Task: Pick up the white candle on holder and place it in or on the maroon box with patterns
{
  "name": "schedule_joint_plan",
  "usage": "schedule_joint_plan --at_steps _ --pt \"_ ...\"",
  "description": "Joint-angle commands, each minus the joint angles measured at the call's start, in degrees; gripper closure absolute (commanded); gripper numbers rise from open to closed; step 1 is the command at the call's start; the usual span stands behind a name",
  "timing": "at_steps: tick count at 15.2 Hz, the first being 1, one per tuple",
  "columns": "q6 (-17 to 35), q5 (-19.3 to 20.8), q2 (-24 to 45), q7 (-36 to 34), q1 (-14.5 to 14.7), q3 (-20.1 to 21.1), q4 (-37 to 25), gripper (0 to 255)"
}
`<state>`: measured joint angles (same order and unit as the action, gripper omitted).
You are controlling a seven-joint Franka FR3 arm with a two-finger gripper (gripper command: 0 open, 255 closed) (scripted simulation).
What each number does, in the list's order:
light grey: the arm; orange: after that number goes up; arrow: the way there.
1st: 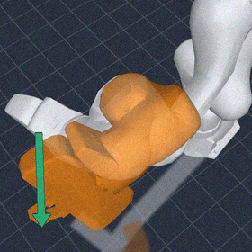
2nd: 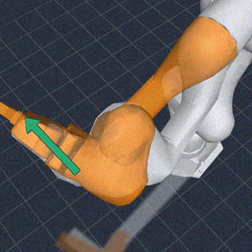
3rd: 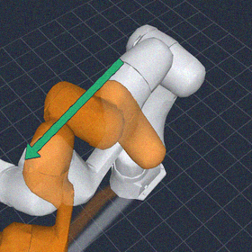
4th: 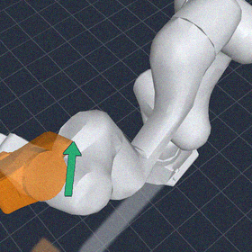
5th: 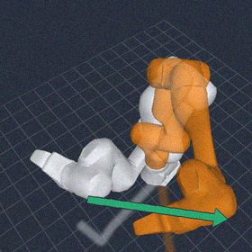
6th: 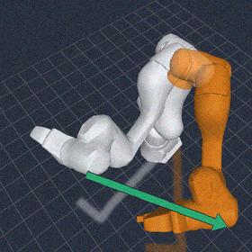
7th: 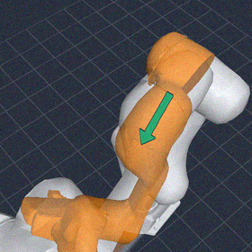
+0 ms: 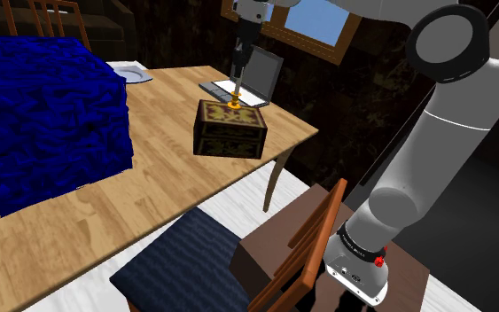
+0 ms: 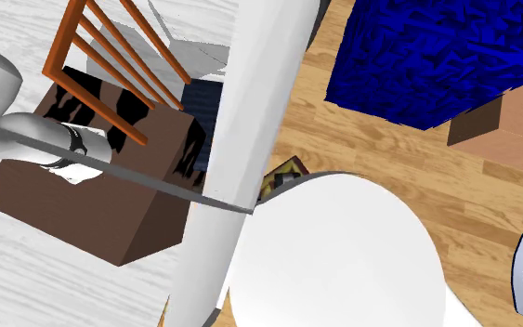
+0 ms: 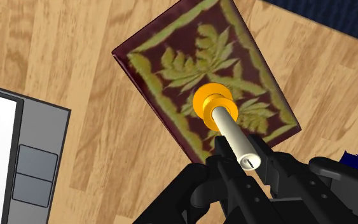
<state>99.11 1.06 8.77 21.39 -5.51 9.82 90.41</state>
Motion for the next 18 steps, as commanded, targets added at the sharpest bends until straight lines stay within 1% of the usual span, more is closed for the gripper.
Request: schedule_joint_plan --at_steps 1,9,10,15,18 --pt "2.17 -0.03 -0.18 0.08 -0.08 -0.05 2.32 255" --pt "2.15 -0.03 -0.18 0.08 -0.08 -0.05 2.31 255" --pt "2.15 -0.03 -0.18 0.08 -0.08 -0.05 2.31 0" --pt "2.15 -0.03 -0.18 0.08 -0.08 -0.05 2.31 0" --pt "-3.80 0.05 0.35 0.05 0.02 0.00 -4.16 0"
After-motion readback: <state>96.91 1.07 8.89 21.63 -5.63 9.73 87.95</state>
